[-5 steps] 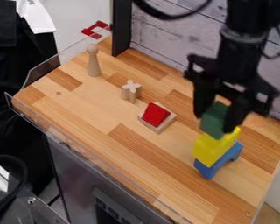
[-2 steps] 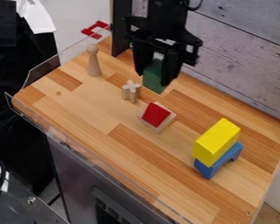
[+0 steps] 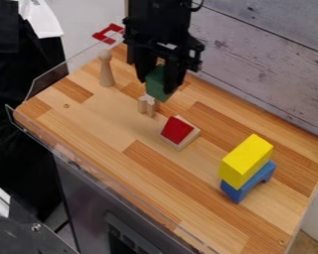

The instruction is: Put the green cube on top of the plus

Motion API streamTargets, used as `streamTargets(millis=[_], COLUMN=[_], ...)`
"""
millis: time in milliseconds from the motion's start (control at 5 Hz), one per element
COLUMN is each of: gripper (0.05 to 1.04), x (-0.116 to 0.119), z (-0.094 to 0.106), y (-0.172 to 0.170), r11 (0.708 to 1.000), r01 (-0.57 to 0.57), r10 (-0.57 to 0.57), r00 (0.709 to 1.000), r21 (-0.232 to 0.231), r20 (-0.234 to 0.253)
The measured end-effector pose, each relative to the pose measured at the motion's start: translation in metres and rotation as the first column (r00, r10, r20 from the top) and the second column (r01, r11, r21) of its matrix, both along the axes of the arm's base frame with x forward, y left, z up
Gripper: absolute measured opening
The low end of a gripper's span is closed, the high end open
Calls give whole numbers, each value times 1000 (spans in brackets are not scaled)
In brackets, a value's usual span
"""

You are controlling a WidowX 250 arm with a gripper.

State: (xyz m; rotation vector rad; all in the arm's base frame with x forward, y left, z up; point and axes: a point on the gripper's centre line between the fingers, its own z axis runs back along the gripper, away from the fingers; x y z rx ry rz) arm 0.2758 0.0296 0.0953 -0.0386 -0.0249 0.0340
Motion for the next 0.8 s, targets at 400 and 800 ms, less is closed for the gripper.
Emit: streamTargets(millis=[400, 800], gripper=[546, 546], x=[5, 15], z=[-16, -28], y=[21, 26], r11=[999, 999], r01=[-24, -15], r10=[24, 14], r00=[1000, 1000], r21=[-30, -48], r20=[0, -20])
